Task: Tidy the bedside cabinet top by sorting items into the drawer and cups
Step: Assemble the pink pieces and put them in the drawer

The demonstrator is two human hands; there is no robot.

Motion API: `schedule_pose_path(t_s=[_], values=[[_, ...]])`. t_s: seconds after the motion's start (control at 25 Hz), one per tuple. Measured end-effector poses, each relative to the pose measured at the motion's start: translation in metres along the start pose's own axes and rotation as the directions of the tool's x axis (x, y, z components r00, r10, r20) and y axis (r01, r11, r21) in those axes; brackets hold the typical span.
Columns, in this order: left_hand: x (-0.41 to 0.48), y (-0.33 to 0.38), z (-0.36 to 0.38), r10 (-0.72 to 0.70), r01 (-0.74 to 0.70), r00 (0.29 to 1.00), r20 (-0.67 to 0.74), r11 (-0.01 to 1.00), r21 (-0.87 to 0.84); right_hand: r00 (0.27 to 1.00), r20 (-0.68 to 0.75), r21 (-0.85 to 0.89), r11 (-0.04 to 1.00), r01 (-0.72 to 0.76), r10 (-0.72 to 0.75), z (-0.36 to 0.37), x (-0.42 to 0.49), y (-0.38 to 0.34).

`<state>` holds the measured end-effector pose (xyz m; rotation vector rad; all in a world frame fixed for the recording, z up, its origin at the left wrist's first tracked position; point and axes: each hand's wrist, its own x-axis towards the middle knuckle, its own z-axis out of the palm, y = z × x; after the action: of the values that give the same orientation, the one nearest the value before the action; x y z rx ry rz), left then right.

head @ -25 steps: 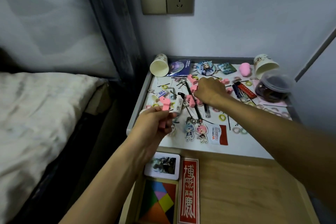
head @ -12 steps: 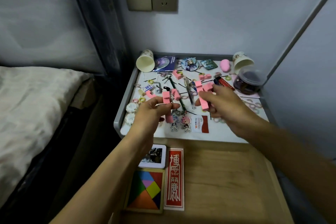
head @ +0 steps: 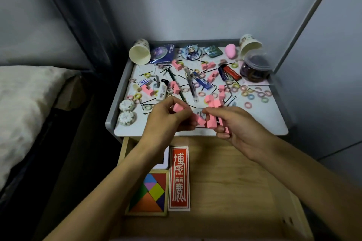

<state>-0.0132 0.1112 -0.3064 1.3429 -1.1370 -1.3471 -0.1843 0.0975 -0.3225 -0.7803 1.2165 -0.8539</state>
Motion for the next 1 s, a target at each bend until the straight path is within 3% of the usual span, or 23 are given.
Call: schedule_pose_path(t_s=[0.2, 0.48, 0.64, 1.0], values=[[0.0, 0.0, -0.004, -0.073, 0.07, 0.997, -0.021, 0.99, -0.126, 0.999, 0.036, -0.072, 0.997, 0.03, -0.027, -0.003, -0.001, 0.0], [-0.003, 0.004, -0.006, -0.246, 0.272, 0.952, 0.184, 0.953, -0.131, 0.986, 0.098, -0.234, 0.96, 0.152, -0.133, -0.004, -0.011, -0.006], [-0.002, 0.005, -0.005, -0.309, 0.339, 0.926, 0.216, 0.933, -0.117, 0.983, 0.105, -0.337, 0.924, 0.179, -0.152, -0.004, -0.013, -0.007], [0.003, 0.003, -0.007, -0.358, 0.428, 0.898, 0.256, 0.844, -0.323, 0.917, 0.062, -0.514, 0.775, 0.367, -0.393, -0.006, -0.014, -0.008]])
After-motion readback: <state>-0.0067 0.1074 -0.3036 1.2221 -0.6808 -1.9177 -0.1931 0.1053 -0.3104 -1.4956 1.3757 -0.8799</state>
